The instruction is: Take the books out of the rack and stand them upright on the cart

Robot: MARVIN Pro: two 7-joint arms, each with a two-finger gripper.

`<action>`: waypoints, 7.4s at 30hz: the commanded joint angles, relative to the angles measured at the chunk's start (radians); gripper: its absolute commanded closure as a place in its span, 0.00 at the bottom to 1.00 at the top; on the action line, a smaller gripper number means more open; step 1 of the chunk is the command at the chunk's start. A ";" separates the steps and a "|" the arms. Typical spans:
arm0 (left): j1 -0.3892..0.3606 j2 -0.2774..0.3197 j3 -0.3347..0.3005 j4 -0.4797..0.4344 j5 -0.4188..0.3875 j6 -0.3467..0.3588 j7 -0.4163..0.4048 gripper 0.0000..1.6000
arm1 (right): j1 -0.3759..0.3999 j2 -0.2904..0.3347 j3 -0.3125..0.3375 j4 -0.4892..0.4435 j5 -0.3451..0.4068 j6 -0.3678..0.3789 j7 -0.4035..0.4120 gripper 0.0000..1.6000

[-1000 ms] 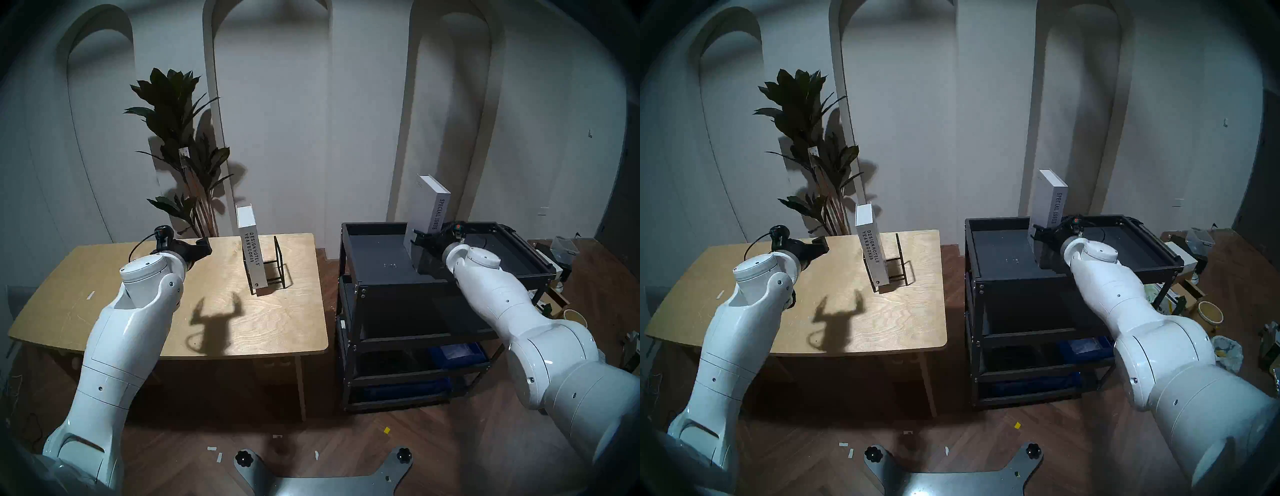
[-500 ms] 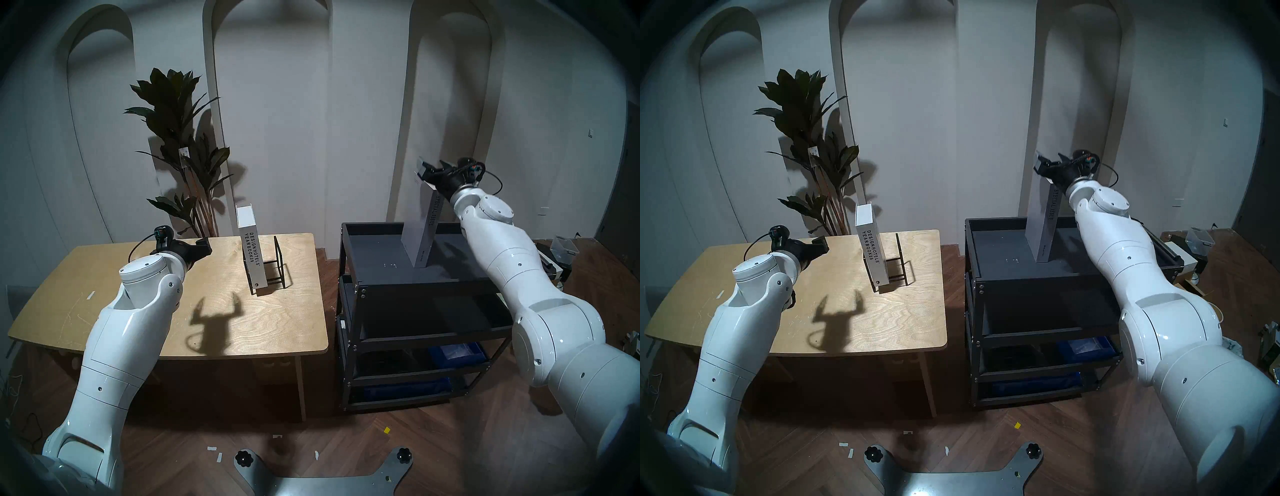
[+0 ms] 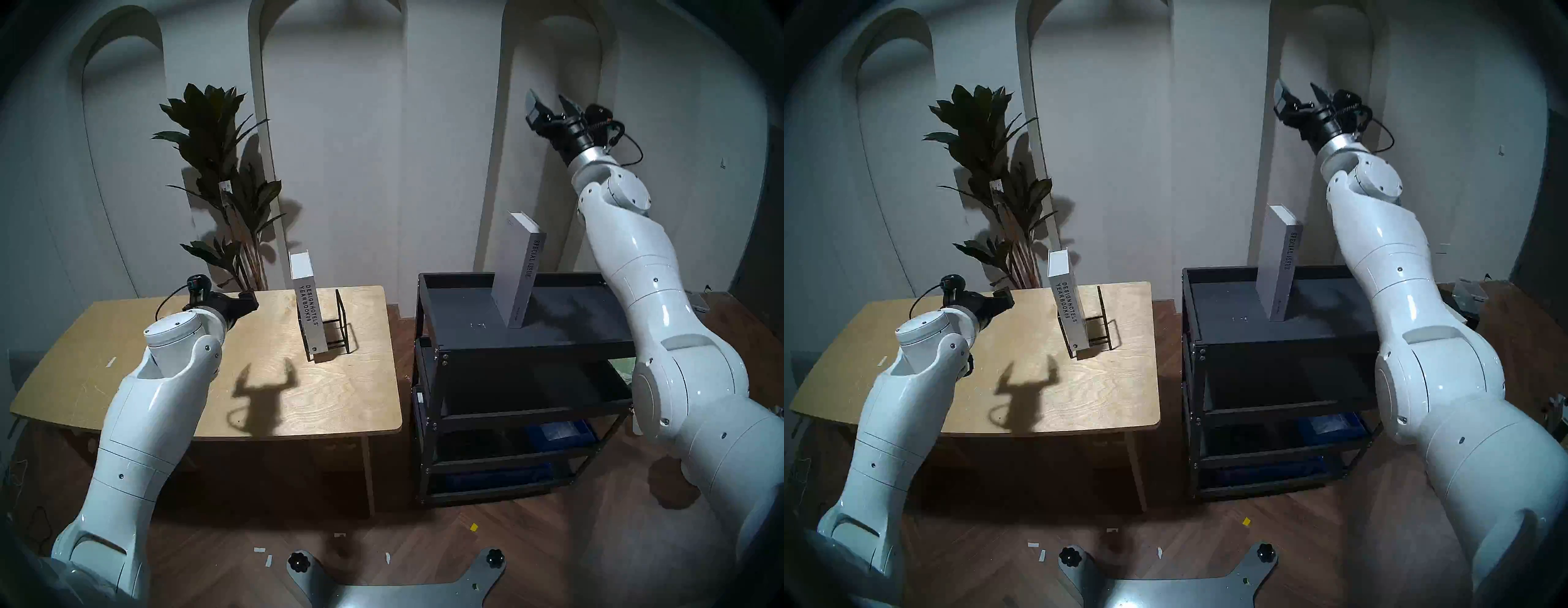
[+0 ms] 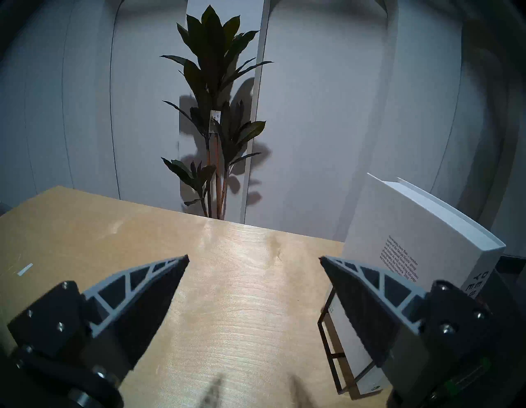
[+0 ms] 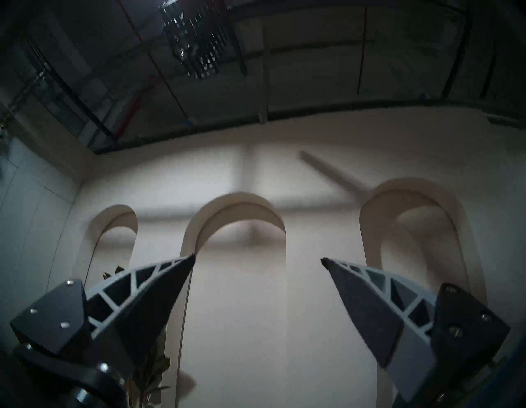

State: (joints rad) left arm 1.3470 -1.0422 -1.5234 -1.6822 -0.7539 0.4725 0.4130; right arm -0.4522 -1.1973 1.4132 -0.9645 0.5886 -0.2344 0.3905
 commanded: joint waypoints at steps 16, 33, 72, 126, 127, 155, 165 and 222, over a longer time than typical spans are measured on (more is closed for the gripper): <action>-0.021 0.021 -0.025 -0.033 0.026 -0.060 -0.028 0.00 | -0.024 0.077 0.033 -0.285 -0.139 -0.056 -0.101 0.00; 0.013 0.045 -0.072 -0.037 0.055 -0.132 -0.050 0.00 | -0.162 0.146 0.060 -0.505 -0.323 0.002 -0.298 0.00; 0.049 0.055 -0.017 -0.223 0.098 -0.201 -0.169 0.00 | -0.678 0.111 0.325 -0.987 -0.363 0.593 -0.679 0.00; -0.252 -0.395 0.424 0.102 0.521 -0.034 0.496 0.00 | -0.797 0.056 0.467 -1.276 -0.170 1.078 -0.644 0.00; -0.241 -0.402 0.411 0.102 0.536 -0.042 0.485 0.00 | -0.797 0.057 0.470 -1.275 -0.169 1.077 -0.643 0.00; -0.313 -0.426 0.329 0.272 0.400 -0.100 0.429 0.00 | -0.787 0.042 0.467 -1.293 -0.167 1.049 -0.639 0.00; -0.337 -0.419 0.331 0.329 0.403 -0.136 0.405 0.00 | -0.785 0.039 0.459 -1.296 -0.173 1.051 -0.648 0.00; -0.407 -0.340 0.286 0.223 0.441 -0.160 0.370 1.00 | -0.840 0.097 0.271 -1.347 -0.089 0.929 -0.350 0.00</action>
State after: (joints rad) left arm 0.9814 -1.4147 -1.2250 -1.3568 -0.3299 0.2880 0.7792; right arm -1.3127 -1.1206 1.7495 -2.3105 0.5115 0.7548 0.0004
